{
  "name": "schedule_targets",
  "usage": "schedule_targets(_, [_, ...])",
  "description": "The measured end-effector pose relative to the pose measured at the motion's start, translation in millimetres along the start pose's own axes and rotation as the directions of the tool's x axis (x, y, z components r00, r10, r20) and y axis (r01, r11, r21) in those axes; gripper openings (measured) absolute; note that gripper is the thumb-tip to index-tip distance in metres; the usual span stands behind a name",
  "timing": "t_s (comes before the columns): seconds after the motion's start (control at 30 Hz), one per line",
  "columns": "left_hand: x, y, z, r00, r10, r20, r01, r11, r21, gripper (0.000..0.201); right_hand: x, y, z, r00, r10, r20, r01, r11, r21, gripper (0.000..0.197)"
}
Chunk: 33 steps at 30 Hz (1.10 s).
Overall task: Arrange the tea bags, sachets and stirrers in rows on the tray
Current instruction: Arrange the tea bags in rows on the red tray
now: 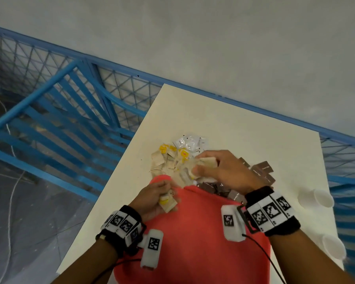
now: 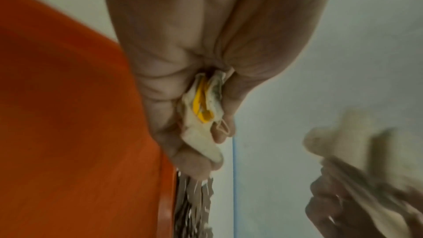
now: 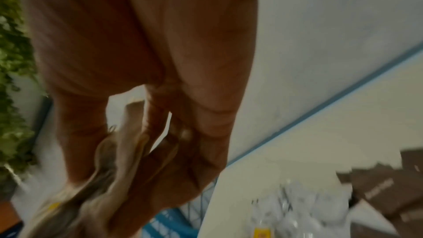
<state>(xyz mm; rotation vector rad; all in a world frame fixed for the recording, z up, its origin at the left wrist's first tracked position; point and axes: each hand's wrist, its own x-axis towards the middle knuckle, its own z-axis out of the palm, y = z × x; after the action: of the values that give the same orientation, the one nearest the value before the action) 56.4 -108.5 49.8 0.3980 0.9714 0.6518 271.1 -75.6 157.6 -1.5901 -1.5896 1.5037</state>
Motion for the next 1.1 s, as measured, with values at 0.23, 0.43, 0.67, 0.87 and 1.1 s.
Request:
schedule_targets(0.23, [-24.1,-24.7,18.3,0.941,-0.23,0.247,0.277,0.945,-0.174,0.079,-16.9,44.4,61.5,0.967,0.011,0.255,0.079,0.937,-0.34,0.034])
schedule_targets(0.43, [-29.9,-42.2,18.3,0.972,-0.16,0.17,0.164,0.986,-0.009,0.046,-36.9,59.8,75.4,0.997,-0.074,-0.034,0.06,0.953,-0.296,0.048])
schedule_targets(0.67, [-38.5,-40.2,28.0,0.983,-0.033,0.178,0.019,0.997,0.078,0.04,-72.7,68.1,61.0,0.982,0.051,-0.18,-0.021,0.986,0.168,0.028])
schedule_targets(0.87, [-52.7,-35.9,29.0,0.982,-0.026,0.189,0.006,0.994,0.105,0.028,-87.6,68.9,59.0,0.968,0.07,-0.243,0.017,0.941,0.338,0.02])
schedule_targets(1.1, [-60.4,-34.7,28.8,0.971,0.24,-0.005,-0.207,0.848,0.487,0.022,-99.9,71.6,55.7,0.93,0.223,-0.293,-0.083,0.902,0.424,0.023])
